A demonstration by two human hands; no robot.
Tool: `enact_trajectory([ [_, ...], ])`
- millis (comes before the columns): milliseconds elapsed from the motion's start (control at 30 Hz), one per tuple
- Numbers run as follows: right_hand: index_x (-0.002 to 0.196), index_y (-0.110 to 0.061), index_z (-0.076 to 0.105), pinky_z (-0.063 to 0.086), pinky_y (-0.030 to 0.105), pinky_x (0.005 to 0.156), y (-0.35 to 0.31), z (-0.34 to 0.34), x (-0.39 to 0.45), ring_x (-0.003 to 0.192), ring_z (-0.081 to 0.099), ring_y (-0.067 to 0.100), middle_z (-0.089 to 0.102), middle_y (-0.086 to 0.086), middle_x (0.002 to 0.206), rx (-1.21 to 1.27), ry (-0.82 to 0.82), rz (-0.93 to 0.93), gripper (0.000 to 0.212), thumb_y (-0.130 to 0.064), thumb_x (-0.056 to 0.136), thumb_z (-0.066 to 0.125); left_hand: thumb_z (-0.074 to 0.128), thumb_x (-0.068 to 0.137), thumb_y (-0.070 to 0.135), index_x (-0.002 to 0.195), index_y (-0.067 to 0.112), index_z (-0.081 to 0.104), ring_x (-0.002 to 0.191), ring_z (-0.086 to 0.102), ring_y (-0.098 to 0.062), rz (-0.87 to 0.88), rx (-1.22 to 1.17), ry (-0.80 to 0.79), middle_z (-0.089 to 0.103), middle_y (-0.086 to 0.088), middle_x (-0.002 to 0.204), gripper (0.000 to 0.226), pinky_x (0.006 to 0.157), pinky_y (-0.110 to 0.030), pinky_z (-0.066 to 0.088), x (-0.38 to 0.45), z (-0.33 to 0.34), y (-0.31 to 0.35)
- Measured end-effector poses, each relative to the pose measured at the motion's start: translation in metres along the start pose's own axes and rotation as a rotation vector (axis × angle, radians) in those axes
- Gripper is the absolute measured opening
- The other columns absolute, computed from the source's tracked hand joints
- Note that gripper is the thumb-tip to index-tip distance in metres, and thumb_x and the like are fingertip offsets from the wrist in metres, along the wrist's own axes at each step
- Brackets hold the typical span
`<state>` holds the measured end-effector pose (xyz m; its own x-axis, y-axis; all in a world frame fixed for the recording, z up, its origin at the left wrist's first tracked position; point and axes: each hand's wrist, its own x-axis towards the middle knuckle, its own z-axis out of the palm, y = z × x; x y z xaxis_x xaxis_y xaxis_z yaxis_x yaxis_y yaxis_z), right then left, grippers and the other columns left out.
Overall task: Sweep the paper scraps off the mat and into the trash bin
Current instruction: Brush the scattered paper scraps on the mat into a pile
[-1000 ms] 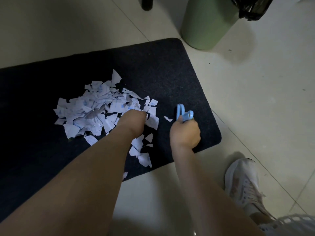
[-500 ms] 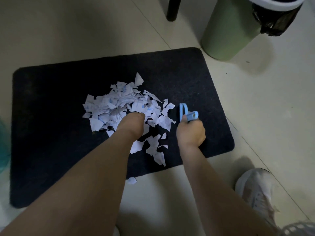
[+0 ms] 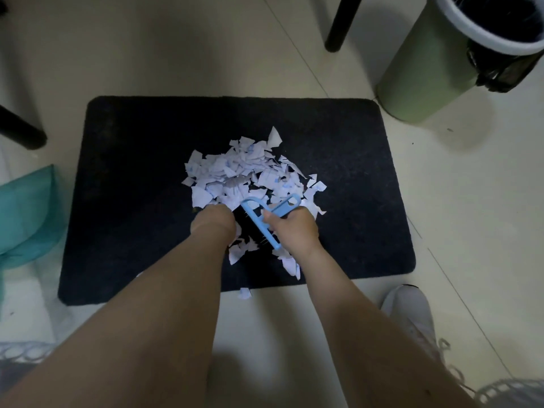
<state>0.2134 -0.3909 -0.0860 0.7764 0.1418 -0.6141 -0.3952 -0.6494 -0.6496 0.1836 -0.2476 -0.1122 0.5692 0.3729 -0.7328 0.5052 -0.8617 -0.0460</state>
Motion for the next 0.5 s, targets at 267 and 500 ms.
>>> enact_trajectory([
  [267,0.073,-0.012,0.067,0.047,0.03,0.064,0.017,0.052,-0.001,0.076,0.067,0.024,0.071,0.01,0.084,-0.171,-0.215,0.065,0.027,-0.036,0.083,0.067,0.038,0.099,0.006,0.14,-0.006,0.033,0.13,0.048,-0.032,-0.014,0.028,-0.171,0.043,-0.021,0.143,0.044,0.106,-0.035,0.042,-0.007,0.032,-0.042],
  [500,0.085,-0.008,0.066,0.033,0.025,0.046,0.006,0.046,0.019,0.057,0.052,0.018,0.053,0.0,0.062,-0.395,-0.059,-0.025,0.036,-0.043,0.088,0.06,0.034,0.1,0.007,0.132,-0.003,0.048,0.126,0.051,-0.03,0.101,0.022,-0.26,0.049,-0.018,0.138,0.036,0.104,-0.033,0.041,-0.002,0.03,-0.049],
])
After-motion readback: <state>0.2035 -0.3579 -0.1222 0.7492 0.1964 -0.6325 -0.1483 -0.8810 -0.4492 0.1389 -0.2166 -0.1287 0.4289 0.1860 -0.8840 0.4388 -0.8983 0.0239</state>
